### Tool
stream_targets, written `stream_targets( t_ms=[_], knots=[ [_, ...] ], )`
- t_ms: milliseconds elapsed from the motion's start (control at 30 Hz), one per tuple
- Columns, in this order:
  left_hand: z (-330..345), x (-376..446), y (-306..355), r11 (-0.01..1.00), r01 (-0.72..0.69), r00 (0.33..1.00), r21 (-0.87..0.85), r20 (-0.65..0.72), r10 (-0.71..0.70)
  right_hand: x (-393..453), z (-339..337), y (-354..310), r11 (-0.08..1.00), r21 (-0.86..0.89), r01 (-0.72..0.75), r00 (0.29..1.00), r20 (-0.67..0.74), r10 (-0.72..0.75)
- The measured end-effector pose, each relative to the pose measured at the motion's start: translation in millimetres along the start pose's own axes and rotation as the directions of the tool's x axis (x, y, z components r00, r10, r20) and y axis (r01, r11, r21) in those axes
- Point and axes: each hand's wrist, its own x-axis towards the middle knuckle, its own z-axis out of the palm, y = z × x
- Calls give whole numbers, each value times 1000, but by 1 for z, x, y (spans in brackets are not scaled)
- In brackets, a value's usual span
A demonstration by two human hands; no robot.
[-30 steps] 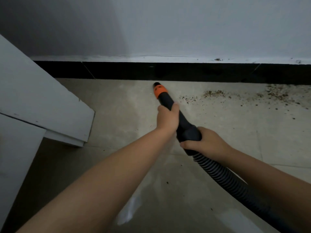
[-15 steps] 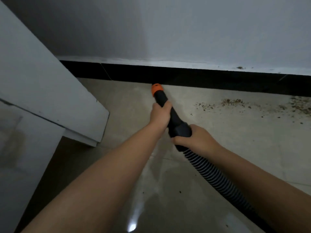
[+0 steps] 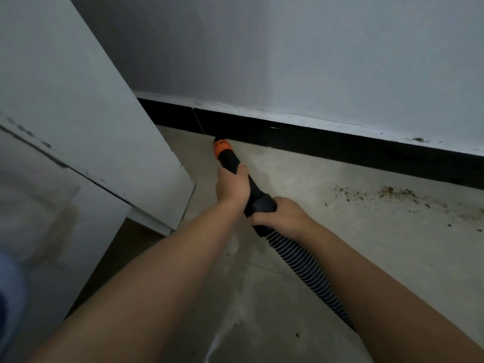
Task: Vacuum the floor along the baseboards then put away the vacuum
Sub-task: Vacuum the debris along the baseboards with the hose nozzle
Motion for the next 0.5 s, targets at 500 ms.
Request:
stream_targets(
  t_ms=[500],
  knots=[
    [15,-61,-14,973,204,977,-111,-37,-210,-45,-27,26,991,78,-104,961,263,80]
  ],
)
